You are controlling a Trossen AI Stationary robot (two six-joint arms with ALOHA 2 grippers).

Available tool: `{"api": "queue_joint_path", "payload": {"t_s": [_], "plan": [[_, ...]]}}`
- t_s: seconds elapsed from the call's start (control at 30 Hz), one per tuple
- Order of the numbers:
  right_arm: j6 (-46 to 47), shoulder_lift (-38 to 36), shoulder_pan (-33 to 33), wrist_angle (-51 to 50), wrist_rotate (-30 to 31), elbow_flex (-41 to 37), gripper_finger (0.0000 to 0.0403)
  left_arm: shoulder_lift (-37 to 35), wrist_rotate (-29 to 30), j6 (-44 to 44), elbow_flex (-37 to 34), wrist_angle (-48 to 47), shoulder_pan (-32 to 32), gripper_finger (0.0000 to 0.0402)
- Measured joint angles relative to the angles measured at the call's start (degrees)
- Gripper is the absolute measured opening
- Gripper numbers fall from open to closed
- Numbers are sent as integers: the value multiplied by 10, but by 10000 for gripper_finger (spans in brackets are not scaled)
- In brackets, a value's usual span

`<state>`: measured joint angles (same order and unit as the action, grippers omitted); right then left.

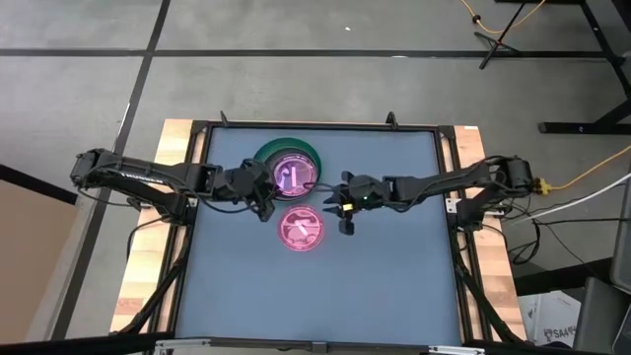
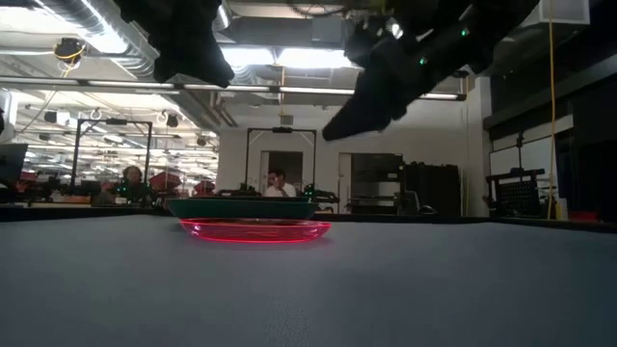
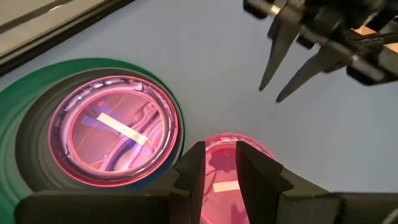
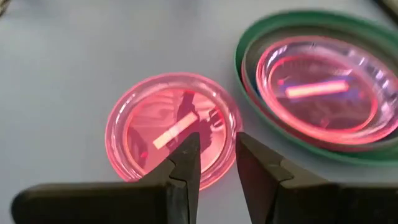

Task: Stack plastic plates
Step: Stack the pink plate on the other pink plate

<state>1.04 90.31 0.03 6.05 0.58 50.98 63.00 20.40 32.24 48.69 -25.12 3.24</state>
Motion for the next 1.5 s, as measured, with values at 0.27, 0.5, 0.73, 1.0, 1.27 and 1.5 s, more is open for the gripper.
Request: {"api": "queue_joint_path", "payload": {"t_s": [0.27,0.5,0.73,1.0,1.27,1.5], "plan": [[75,55,0,1,11,0,92,0,6,0,0,1,3,82],[149,91,0,9,18,0,92,0,16,0,0,2,3,82],[218,102,0,13,8,0,92,0,16,0,0,2,3,82],[258,102,4,9,10,0,92,0,16,1,0,3,3,82],[262,105,4,3,11,0,92,0,16,1,0,3,3,82],[276,132,4,19,-6,-1,92,0,16,1,0,3,3,82]]}}
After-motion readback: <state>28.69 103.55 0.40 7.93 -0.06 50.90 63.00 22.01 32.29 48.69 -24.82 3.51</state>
